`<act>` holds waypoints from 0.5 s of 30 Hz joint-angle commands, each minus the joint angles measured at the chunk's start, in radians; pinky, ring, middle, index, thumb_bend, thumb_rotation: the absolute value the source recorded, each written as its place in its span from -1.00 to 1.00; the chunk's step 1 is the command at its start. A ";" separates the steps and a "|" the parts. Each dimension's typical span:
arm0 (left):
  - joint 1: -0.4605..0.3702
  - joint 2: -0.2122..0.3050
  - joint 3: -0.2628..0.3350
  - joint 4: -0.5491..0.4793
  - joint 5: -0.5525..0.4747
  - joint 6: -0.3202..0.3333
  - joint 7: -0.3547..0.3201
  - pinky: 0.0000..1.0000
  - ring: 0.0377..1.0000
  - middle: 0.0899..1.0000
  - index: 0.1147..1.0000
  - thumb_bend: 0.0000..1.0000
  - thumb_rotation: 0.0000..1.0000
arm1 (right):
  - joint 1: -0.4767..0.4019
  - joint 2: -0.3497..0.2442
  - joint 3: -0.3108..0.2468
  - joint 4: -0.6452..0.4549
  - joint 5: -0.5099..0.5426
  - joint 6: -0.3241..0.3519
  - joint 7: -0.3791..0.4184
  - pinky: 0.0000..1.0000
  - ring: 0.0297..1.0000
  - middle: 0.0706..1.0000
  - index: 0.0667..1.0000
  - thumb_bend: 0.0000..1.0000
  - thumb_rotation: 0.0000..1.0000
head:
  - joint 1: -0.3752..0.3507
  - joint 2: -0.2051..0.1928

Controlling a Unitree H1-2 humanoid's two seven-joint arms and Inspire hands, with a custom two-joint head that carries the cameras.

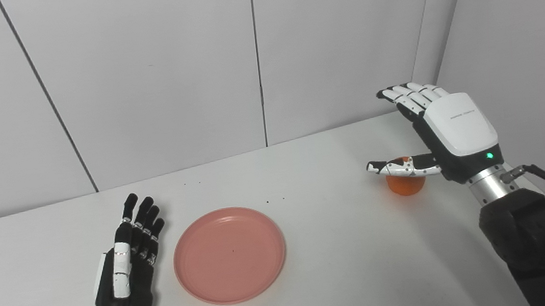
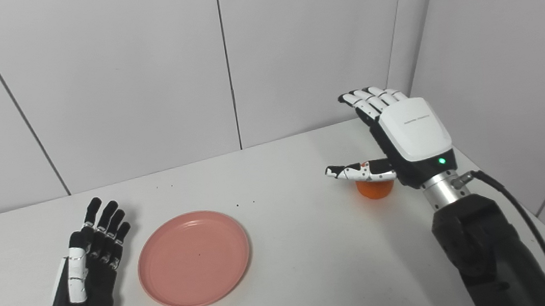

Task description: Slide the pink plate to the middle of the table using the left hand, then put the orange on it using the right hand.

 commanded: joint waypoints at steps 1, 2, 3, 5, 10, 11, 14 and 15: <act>0.112 -0.017 -0.012 0.077 -0.008 0.005 -0.011 1.00 0.96 0.89 0.97 0.49 0.49 | -0.049 -0.038 0.008 0.025 -0.018 0.014 -0.032 0.67 0.65 0.62 0.58 0.65 0.66 | 0.000 0.000; 0.112 -0.016 -0.012 0.076 -0.007 0.005 -0.011 1.00 0.96 0.89 0.97 0.50 0.48 | -0.056 -0.043 0.016 0.043 -0.025 0.026 -0.022 0.66 0.65 0.62 0.58 0.66 0.65 | -0.001 0.001; 0.112 -0.014 -0.013 0.075 -0.006 0.005 -0.011 1.00 0.96 0.88 0.97 0.49 0.49 | -0.062 -0.046 0.023 0.057 -0.031 0.040 -0.007 0.67 0.66 0.63 0.59 0.69 0.67 | -0.001 0.001; 0.113 -0.013 -0.015 0.072 -0.006 0.005 -0.012 1.00 0.96 0.90 0.98 0.47 0.49 | -0.074 -0.051 0.034 0.079 -0.030 0.080 0.039 0.71 0.68 0.64 0.61 0.73 0.69 | 0.001 0.004; 0.120 -0.009 -0.018 0.062 -0.007 0.009 -0.013 1.00 0.96 0.90 0.97 0.48 0.48 | -0.101 -0.074 0.061 0.149 -0.005 0.113 0.096 0.68 0.66 0.63 0.60 0.78 0.67 | 0.002 0.005; 0.121 -0.009 -0.019 0.062 -0.007 0.007 -0.014 1.00 0.96 0.90 0.96 0.48 0.48 | -0.105 -0.077 0.066 0.162 -0.003 0.118 0.101 0.69 0.66 0.62 0.60 0.79 0.67 | -0.001 -0.002; 0.123 -0.008 -0.022 0.060 -0.009 0.010 -0.016 1.00 0.96 0.89 0.96 0.48 0.46 | -0.127 -0.087 0.086 0.213 -0.004 0.136 0.115 0.75 0.67 0.63 0.60 0.84 0.71 | -0.001 -0.002; 0.123 -0.007 -0.023 0.058 -0.009 0.011 -0.016 1.00 0.96 0.89 0.97 0.47 0.47 | -0.135 -0.089 0.093 0.230 -0.005 0.142 0.118 0.75 0.67 0.63 0.60 0.85 0.72 | -0.001 -0.002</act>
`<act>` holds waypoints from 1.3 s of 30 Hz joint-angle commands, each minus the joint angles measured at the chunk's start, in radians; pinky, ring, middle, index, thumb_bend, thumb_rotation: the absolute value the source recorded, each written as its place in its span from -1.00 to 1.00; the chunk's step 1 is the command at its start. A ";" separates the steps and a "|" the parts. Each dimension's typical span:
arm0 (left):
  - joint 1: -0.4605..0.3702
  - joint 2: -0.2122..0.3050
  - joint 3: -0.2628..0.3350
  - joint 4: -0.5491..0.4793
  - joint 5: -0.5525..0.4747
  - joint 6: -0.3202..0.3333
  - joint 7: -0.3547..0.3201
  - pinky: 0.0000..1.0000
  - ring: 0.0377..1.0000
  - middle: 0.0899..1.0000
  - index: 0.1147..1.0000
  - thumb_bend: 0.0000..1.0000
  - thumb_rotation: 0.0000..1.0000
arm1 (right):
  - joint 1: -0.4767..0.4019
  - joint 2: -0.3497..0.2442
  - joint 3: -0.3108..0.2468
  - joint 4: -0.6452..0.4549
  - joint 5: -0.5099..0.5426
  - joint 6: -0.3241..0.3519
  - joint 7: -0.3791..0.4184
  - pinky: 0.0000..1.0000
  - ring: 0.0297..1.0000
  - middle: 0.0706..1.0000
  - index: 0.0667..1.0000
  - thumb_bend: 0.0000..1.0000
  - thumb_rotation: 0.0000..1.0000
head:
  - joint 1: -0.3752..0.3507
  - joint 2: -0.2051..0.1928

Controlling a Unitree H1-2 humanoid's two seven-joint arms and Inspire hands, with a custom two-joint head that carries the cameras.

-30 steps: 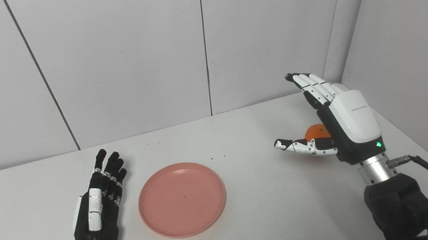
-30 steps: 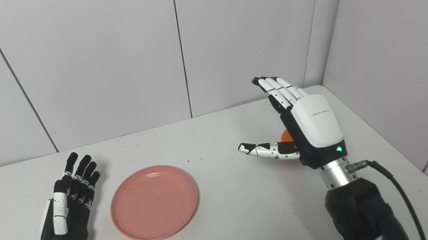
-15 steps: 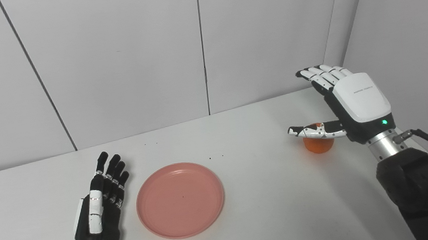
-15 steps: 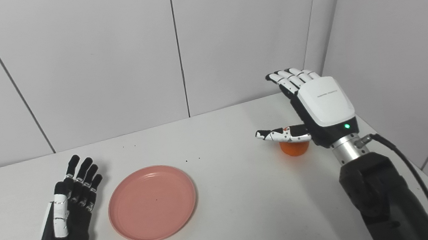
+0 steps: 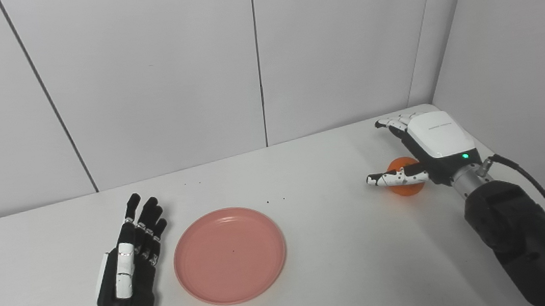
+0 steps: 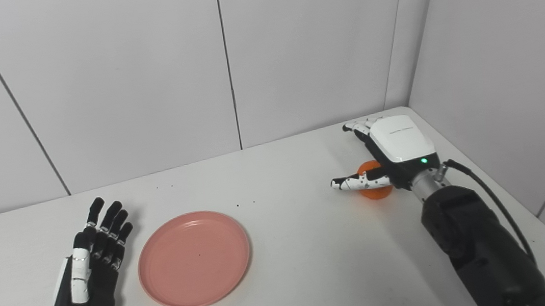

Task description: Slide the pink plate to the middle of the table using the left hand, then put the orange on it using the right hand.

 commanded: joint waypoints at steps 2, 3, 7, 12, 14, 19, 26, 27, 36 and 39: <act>0.122 -0.012 -0.014 0.058 -0.009 0.012 -0.015 1.00 0.97 0.91 0.98 0.45 0.48 | -0.064 -0.034 0.008 0.016 0.009 0.052 -0.002 0.76 0.69 0.65 0.61 0.85 0.72 | 0.001 0.001; 0.124 -0.011 -0.016 0.054 -0.008 0.013 -0.015 1.00 0.96 0.91 0.98 0.44 0.49 | -0.070 -0.034 0.013 0.027 0.014 0.059 -0.002 0.76 0.70 0.65 0.62 0.84 0.71 | 0.003 0.001; 0.129 -0.009 -0.022 0.046 -0.010 0.015 -0.014 1.00 0.96 0.92 0.98 0.46 0.48 | -0.091 -0.032 0.021 0.089 0.056 0.060 -0.025 0.76 0.71 0.66 0.62 0.84 0.65 | 0.003 0.002; 0.132 -0.009 -0.030 0.045 -0.009 0.008 -0.014 1.00 0.96 0.90 0.96 0.46 0.48 | -0.103 -0.044 0.034 0.127 0.087 0.058 -0.035 0.76 0.71 0.68 0.62 0.84 0.69 | 0.007 0.005; 0.133 -0.010 -0.032 0.043 -0.012 0.009 -0.018 1.00 0.96 0.91 0.97 0.48 0.47 | -0.107 -0.050 0.040 0.140 0.094 0.060 -0.036 0.77 0.72 0.68 0.62 0.85 0.71 | 0.009 0.006; 0.136 -0.012 -0.034 0.038 -0.010 0.011 -0.013 1.00 0.95 0.89 0.95 0.51 0.44 | -0.110 -0.059 0.049 0.159 0.108 0.067 -0.042 0.78 0.72 0.69 0.63 0.85 0.72 | 0.013 0.007; 0.143 -0.010 -0.044 0.017 -0.001 0.018 -0.008 0.97 0.96 0.90 0.96 0.49 0.46 | -0.112 -0.066 0.071 0.195 0.108 0.078 -0.050 0.75 0.72 0.69 0.64 0.85 0.75 | 0.018 0.019; 0.144 -0.010 -0.045 0.014 -0.002 0.020 -0.008 0.97 0.96 0.90 0.95 0.49 0.45 | -0.112 -0.066 0.074 0.207 0.109 0.074 -0.057 0.74 0.72 0.69 0.64 0.85 0.75 | 0.019 0.020; 0.149 -0.011 -0.044 -0.003 -0.003 0.050 0.003 1.00 0.96 0.89 0.93 0.50 0.34 | -0.104 -0.070 0.097 0.294 0.150 0.054 -0.104 0.63 0.66 0.65 0.62 0.82 0.71 | 0.021 0.025; 0.148 -0.010 -0.044 -0.005 -0.001 0.055 0.004 1.00 0.96 0.89 0.93 0.49 0.33 | -0.094 -0.068 0.104 0.293 0.162 0.061 -0.107 0.64 0.68 0.66 0.63 0.82 0.71 | 0.020 0.030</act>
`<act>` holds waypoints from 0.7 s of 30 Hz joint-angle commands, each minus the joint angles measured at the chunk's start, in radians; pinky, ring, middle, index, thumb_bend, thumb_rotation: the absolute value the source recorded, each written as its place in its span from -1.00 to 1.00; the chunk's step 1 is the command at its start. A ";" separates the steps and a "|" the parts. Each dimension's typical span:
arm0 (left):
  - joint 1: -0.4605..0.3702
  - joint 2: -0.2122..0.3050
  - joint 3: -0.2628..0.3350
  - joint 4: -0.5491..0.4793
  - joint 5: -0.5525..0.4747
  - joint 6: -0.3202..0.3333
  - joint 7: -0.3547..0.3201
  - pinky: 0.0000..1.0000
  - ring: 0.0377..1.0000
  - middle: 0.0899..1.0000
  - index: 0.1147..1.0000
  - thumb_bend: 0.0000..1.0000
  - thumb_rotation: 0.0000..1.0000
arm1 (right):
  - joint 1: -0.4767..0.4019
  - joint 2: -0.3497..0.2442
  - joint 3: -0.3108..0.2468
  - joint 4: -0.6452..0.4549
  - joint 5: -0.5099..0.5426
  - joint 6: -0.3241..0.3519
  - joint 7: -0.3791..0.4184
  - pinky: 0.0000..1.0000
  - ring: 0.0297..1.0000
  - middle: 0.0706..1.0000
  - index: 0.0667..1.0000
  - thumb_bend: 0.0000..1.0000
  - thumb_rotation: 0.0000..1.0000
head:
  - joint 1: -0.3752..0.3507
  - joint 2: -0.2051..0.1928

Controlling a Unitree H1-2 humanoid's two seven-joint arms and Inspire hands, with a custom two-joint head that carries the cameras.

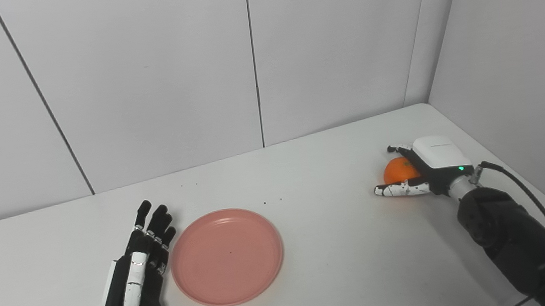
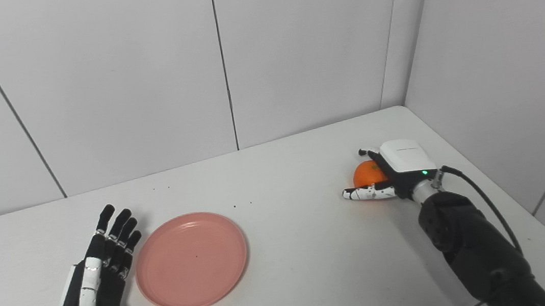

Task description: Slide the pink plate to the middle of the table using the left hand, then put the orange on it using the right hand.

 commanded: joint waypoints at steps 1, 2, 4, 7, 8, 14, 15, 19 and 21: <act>0.102 -0.009 -0.005 0.059 -0.008 0.014 -0.004 1.00 0.97 0.89 0.93 0.48 0.33 | -0.022 -0.032 -0.002 -0.010 0.015 0.014 -0.026 0.63 0.67 0.66 0.62 0.81 0.70 | 0.001 0.001; 0.102 -0.009 -0.005 0.059 -0.008 0.014 -0.005 1.00 0.97 0.90 0.93 0.48 0.33 | -0.022 -0.032 0.001 -0.008 0.018 0.014 -0.029 0.62 0.67 0.66 0.62 0.81 0.70 | 0.001 0.001; 0.102 -0.009 -0.006 0.059 -0.008 0.015 -0.004 1.00 0.97 0.89 0.93 0.48 0.34 | -0.019 -0.030 0.005 -0.001 0.024 0.012 -0.037 0.54 0.65 0.64 0.61 0.82 0.67 | 0.001 0.001; 0.104 -0.010 -0.006 0.055 -0.007 0.020 -0.002 1.00 0.97 0.90 0.93 0.49 0.33 | -0.015 -0.017 0.005 0.015 0.032 0.007 -0.087 0.27 0.46 0.52 0.54 0.80 0.58 | 0.003 0.006; 0.104 -0.010 -0.006 0.055 -0.006 0.020 -0.002 1.00 0.97 0.89 0.94 0.49 0.33 | -0.015 -0.012 0.005 0.018 0.035 0.010 -0.101 0.04 0.23 0.38 0.46 0.77 0.46 | 0.003 0.006; 0.106 -0.011 -0.009 0.053 -0.005 0.019 -0.003 0.99 0.97 0.90 0.94 0.49 0.33 | -0.021 0.007 -0.001 0.046 0.096 -0.038 -0.185 -0.72 -0.67 -0.60 -0.12 0.04 -0.66 | 0.008 0.012; 0.105 -0.011 -0.009 0.054 -0.004 0.019 -0.003 0.99 0.97 0.90 0.94 0.49 0.33 | -0.021 0.003 0.006 0.048 0.100 -0.043 -0.188 -0.73 -0.68 -0.61 -0.13 0.03 -0.67 | 0.008 0.012; 0.102 -0.013 -0.010 0.059 -0.005 0.017 -0.003 0.99 0.96 0.89 0.93 0.51 0.32 | -0.021 -0.011 0.028 0.043 0.115 -0.038 -0.166 -0.76 -0.70 -0.64 -0.14 0.00 -0.67 | 0.011 0.011; 0.101 -0.014 -0.011 0.059 -0.003 0.019 0.000 0.98 0.95 0.88 0.92 0.52 0.33 | -0.020 -0.019 0.039 0.042 0.117 -0.040 -0.163 -0.77 -0.71 -0.65 -0.14 0.00 -0.66 | 0.012 0.012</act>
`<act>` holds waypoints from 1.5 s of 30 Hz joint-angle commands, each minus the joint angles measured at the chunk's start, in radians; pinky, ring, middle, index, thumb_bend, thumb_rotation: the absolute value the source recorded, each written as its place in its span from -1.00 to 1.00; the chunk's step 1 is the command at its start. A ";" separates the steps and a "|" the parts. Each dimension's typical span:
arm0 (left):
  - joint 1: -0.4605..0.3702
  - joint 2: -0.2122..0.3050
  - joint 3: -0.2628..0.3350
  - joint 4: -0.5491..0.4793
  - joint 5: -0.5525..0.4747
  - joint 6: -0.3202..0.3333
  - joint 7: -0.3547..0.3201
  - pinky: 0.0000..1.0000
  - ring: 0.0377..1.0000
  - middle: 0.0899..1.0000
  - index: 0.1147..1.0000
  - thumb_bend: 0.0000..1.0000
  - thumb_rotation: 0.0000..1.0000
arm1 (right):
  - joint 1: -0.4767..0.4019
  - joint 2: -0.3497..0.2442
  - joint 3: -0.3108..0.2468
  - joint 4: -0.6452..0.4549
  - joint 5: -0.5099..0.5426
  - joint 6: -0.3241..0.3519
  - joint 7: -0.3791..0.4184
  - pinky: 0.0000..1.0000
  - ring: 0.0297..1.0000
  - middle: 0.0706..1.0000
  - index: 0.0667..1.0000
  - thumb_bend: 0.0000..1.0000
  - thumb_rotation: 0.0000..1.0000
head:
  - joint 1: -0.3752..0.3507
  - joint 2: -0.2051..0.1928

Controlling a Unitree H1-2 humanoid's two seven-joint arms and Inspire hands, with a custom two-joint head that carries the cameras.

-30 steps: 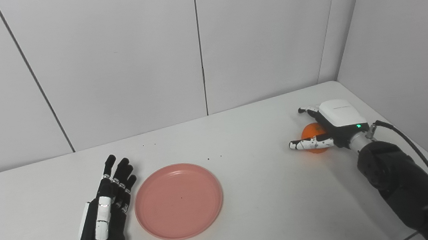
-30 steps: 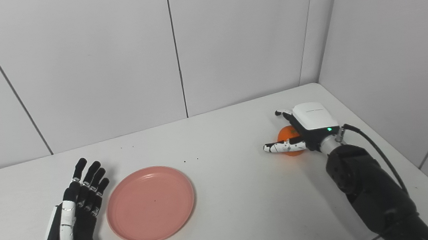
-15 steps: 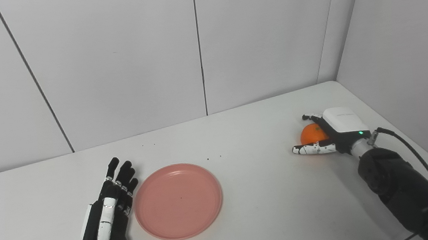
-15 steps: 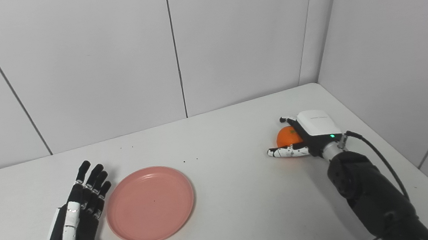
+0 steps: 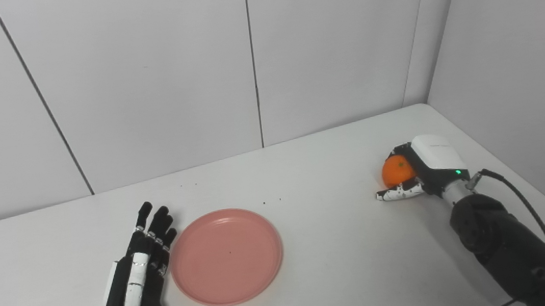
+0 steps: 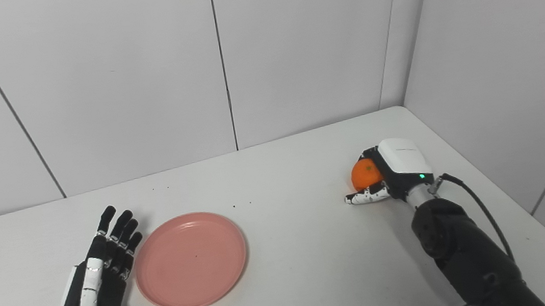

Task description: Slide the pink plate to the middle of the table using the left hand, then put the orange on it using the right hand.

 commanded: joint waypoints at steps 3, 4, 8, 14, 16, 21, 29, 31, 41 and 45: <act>0.099 -0.015 -0.010 0.061 0.002 0.008 0.002 0.98 0.94 0.87 0.92 0.52 0.34 | -0.015 -0.042 0.018 -0.007 0.006 -0.027 0.000 -0.77 -0.72 -0.66 -0.14 0.00 -0.66 | 0.002 0.002; 0.099 -0.015 -0.010 0.061 0.003 0.007 0.002 0.98 0.94 0.87 0.92 0.52 0.34 | -0.015 -0.044 0.020 -0.007 0.009 -0.027 -0.001 -0.77 -0.72 -0.66 -0.14 0.00 -0.66 | 0.002 0.002; 0.101 -0.016 -0.011 0.062 -0.002 0.008 -0.001 0.99 0.95 0.88 0.93 0.51 0.33 | -0.013 -0.055 0.023 -0.022 0.027 -0.029 0.007 -0.77 -0.71 -0.65 -0.14 0.00 -0.67 | 0.009 0.006; 0.106 -0.020 -0.017 0.052 0.008 0.011 0.008 0.96 0.94 0.87 0.91 0.52 0.34 | -0.001 -0.060 0.011 -0.118 0.034 0.010 0.043 -0.77 -0.72 -0.65 -0.14 0.00 -0.66 | 0.031 0.018; 0.107 -0.022 -0.020 0.049 0.010 0.012 0.009 0.95 0.94 0.88 0.92 0.54 0.34 | 0.003 -0.058 0.001 -0.181 0.036 0.031 0.069 -0.78 -0.72 -0.65 -0.14 0.00 -0.67 | 0.038 0.020; 0.111 -0.027 -0.025 0.042 0.013 0.013 0.011 0.92 0.94 0.88 0.90 0.57 0.34 | -0.003 -0.048 -0.014 -0.316 0.020 0.058 0.109 -0.74 -0.69 -0.62 -0.14 0.00 -0.66 | 0.053 0.021; 0.122 -0.038 -0.037 0.020 0.019 0.012 0.019 0.89 0.91 0.85 0.86 0.69 0.37 | -0.022 -0.007 -0.028 -0.562 0.007 0.153 0.227 -0.72 -0.68 -0.61 -0.14 0.00 -0.67 | 0.108 0.030; 0.126 -0.041 -0.042 0.012 0.023 0.015 0.021 0.90 0.90 0.85 0.88 0.71 0.36 | -0.024 0.004 -0.037 -0.595 0.022 0.147 0.241 -0.73 -0.69 -0.61 -0.14 0.00 -0.66 | 0.131 0.035; 0.133 -0.075 -0.077 0.010 0.075 0.014 0.060 0.84 0.87 0.83 0.88 0.79 0.35 | -0.023 0.048 -0.049 -0.703 0.069 0.106 0.268 -0.71 -0.67 -0.58 -0.14 0.00 -0.66 | 0.270 0.048; 0.136 -0.093 -0.092 0.007 0.098 0.015 0.078 0.79 0.86 0.82 0.87 0.83 0.37 | -0.012 0.066 -0.050 -0.760 0.086 0.112 0.285 -0.73 -0.69 -0.60 -0.14 0.00 -0.66 | 0.311 0.049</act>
